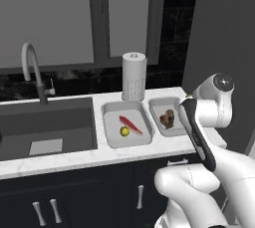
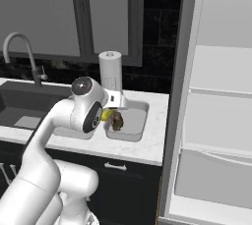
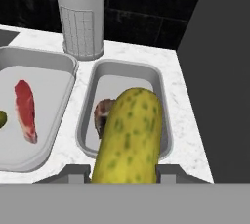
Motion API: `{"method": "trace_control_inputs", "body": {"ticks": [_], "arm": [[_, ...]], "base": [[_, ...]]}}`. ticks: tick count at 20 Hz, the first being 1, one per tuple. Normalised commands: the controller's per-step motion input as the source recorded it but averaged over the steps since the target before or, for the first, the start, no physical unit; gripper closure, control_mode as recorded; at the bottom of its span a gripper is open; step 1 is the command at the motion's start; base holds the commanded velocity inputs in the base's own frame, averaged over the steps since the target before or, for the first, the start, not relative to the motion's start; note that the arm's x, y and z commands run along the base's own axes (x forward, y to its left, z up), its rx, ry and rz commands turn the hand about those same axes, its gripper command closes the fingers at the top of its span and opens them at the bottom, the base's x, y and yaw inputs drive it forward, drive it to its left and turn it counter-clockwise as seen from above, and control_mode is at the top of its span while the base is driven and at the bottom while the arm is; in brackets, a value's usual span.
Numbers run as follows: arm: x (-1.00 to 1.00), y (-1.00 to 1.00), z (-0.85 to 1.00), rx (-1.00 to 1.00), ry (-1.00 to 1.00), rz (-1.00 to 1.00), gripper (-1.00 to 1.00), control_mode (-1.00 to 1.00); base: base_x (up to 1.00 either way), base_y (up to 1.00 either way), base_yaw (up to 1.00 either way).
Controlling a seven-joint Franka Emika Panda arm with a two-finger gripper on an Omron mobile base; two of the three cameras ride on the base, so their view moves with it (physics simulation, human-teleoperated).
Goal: Place one cucumber and one steak in each tupperware on the nearby counter, to pack two identical lunches.
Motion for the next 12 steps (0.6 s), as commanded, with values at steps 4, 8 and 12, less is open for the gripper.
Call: {"method": "trace_control_inputs", "body": {"ticks": [4, 8, 12], "arm": [[0.27, -0.1, -0.29, 0.0, 0.0, 0.0, 1.0, -1.0], [0.24, -0.11, -0.22, 0.0, 0.01, 0.0, 1.0, -1.0], [0.21, -0.14, -0.17, 0.0, 0.0, 0.0, 1.0, -1.0]], "base": [[0.0, 0.0, 0.0], [0.0, 0.0, 0.0], [0.0, 0.0, 0.0]]}}
